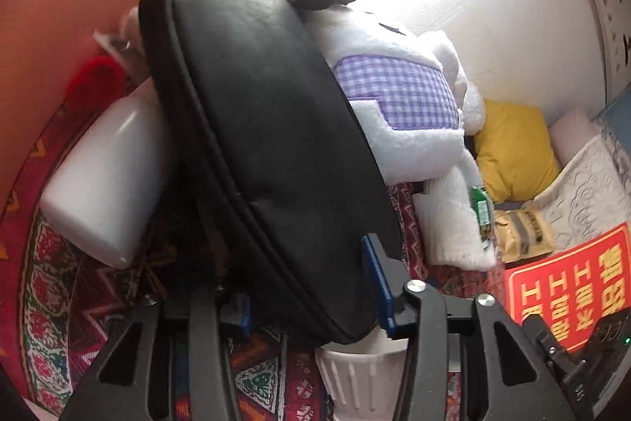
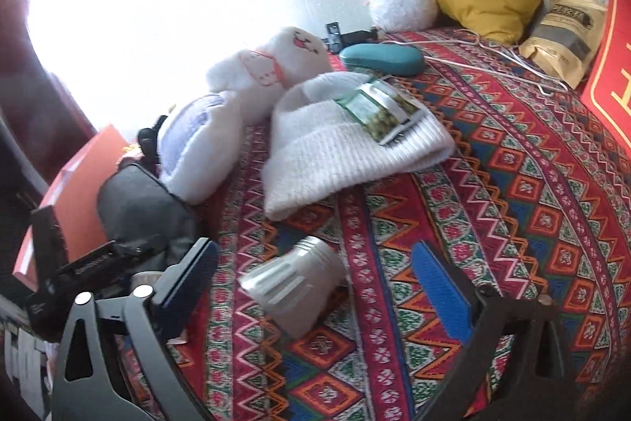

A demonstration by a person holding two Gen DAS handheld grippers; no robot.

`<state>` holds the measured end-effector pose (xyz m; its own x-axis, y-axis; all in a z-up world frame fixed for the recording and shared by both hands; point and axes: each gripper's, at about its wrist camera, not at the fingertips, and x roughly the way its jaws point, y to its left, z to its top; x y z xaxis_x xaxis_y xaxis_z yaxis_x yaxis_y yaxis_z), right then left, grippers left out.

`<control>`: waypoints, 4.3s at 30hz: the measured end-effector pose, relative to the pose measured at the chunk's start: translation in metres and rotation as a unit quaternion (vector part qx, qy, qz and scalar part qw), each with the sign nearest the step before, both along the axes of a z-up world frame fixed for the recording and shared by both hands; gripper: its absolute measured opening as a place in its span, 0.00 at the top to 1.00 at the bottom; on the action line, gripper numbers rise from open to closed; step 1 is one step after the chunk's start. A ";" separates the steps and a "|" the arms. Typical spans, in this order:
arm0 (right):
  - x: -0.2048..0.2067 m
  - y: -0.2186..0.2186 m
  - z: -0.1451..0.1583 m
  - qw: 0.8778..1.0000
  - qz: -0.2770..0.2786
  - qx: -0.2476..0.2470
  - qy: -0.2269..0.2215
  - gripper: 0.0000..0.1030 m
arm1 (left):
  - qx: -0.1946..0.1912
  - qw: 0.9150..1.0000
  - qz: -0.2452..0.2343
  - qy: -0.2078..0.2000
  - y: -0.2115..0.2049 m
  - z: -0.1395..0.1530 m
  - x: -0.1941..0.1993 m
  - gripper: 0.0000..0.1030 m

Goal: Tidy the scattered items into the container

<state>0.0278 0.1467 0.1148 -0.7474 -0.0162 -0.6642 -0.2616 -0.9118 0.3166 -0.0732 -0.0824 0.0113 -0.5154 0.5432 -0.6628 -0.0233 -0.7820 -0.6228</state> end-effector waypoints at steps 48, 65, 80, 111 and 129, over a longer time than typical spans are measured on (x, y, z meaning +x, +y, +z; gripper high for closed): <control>-0.144 -0.065 -0.018 0.830 0.293 -0.473 -0.034 0.76 | 0.311 0.939 -0.135 0.059 -0.056 0.079 0.052 0.81; -0.193 -0.203 0.098 0.860 0.354 -0.365 0.036 0.78 | 0.178 0.958 -0.044 0.219 -0.175 0.165 0.052 0.72; -0.286 -0.365 0.033 0.874 0.377 -0.290 -0.097 0.80 | 0.045 0.960 0.252 0.111 -0.292 0.114 0.061 0.59; -0.181 -0.187 0.062 0.898 0.247 -0.362 -0.040 0.21 | -0.026 0.956 0.246 0.157 -0.258 0.128 0.037 0.58; -0.075 0.028 0.006 0.971 0.013 -0.230 -0.061 0.12 | -0.226 0.968 -0.064 0.094 0.017 0.083 0.053 0.28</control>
<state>-0.0477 0.1750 0.1204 -0.6592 -0.3501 -0.6655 -0.3019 -0.6874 0.6606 -0.0204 -0.0656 0.0942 -0.5971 0.2872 -0.7490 -0.2171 -0.9567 -0.1937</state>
